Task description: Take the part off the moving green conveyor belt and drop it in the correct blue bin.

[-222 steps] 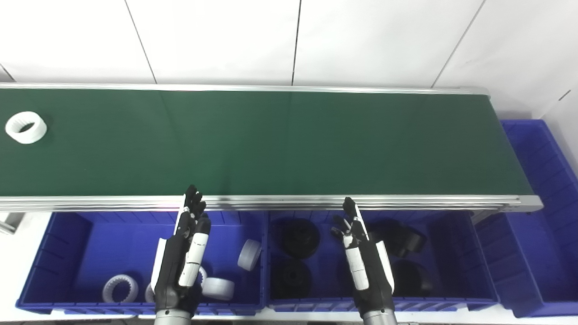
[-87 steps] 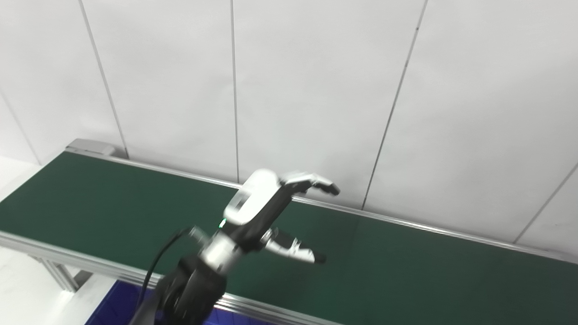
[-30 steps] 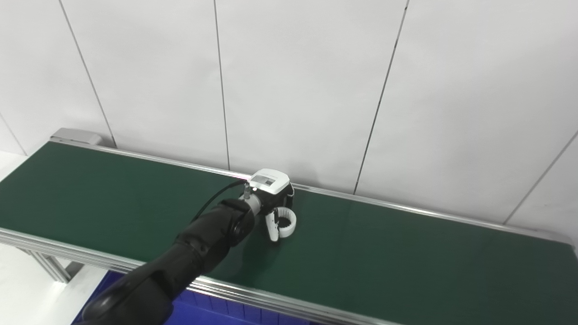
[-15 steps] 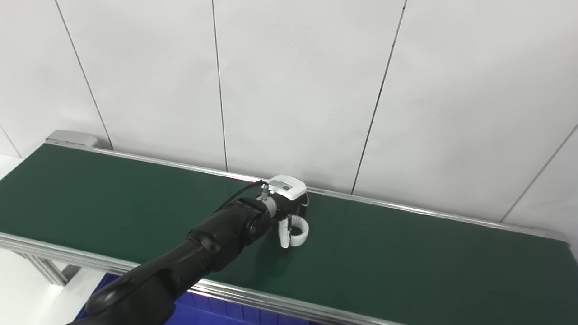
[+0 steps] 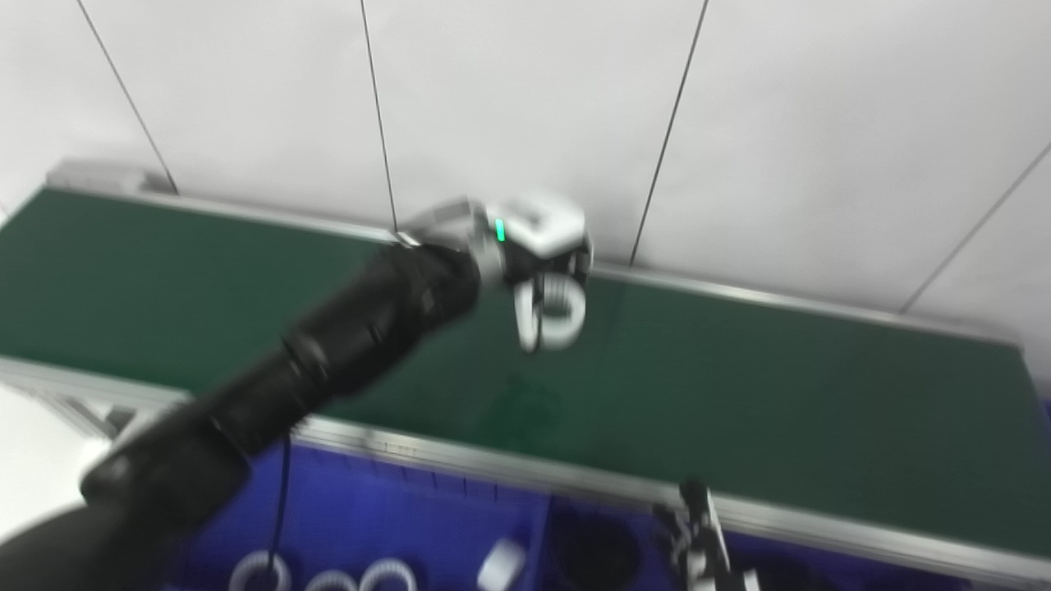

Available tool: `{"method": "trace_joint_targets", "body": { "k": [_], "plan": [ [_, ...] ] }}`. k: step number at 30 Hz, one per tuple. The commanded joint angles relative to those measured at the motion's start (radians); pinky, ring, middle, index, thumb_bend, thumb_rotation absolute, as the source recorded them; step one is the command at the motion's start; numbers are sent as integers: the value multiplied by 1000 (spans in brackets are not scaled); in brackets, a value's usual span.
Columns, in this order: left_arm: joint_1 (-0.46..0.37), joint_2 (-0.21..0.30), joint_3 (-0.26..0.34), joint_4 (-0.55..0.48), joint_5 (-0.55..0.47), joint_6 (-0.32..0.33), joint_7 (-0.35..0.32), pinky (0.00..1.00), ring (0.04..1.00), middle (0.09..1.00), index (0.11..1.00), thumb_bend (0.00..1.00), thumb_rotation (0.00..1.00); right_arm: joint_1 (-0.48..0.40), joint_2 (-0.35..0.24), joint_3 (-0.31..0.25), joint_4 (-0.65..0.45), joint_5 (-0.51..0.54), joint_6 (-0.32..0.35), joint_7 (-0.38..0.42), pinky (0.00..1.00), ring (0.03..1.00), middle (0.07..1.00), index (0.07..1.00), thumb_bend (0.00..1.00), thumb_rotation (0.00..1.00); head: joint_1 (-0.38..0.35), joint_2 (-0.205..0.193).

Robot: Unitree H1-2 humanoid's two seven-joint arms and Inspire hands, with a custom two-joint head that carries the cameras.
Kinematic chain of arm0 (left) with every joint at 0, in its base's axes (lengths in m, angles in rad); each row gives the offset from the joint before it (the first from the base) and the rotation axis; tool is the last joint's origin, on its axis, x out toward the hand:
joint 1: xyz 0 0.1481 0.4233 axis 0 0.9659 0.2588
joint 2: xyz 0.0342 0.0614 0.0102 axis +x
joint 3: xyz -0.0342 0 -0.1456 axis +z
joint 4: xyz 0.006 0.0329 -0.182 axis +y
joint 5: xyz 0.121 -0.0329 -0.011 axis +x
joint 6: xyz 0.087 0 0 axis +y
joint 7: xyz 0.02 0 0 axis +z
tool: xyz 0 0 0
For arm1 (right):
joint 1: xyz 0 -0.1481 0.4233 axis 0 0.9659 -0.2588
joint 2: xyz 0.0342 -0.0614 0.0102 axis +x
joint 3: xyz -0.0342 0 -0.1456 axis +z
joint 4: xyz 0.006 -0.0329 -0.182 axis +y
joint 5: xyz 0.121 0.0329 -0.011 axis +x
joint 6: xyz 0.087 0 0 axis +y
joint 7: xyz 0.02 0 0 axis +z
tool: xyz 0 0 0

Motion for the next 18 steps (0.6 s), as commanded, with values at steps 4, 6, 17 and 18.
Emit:
{"method": "trace_joint_targets", "body": {
  "k": [4, 6, 17, 18],
  "plan": [
    [96, 32, 79, -177, 10, 24, -9, 306, 307, 472, 486, 527, 0, -19, -25, -18, -61, 21, 35, 18, 801, 886, 987, 1000, 787, 915, 44, 34],
    [146, 34, 99, -240, 21, 38, -29, 335, 321, 473, 486, 527, 0, -29, -40, -25, -71, 30, 46, 24, 792, 885, 988, 1000, 788, 915, 63, 50],
    [486, -3, 153, -472, 164, 59, -82, 348, 328, 474, 486, 527, 0, -57, -97, -87, -124, 88, 115, 46, 756, 867, 962, 989, 795, 882, 205, 79],
    [511, -7, 158, -477, 176, 58, -79, 369, 337, 474, 486, 527, 0, -60, -101, -93, -122, 98, 115, 49, 754, 864, 961, 988, 788, 879, 226, 78]
  ]
}}
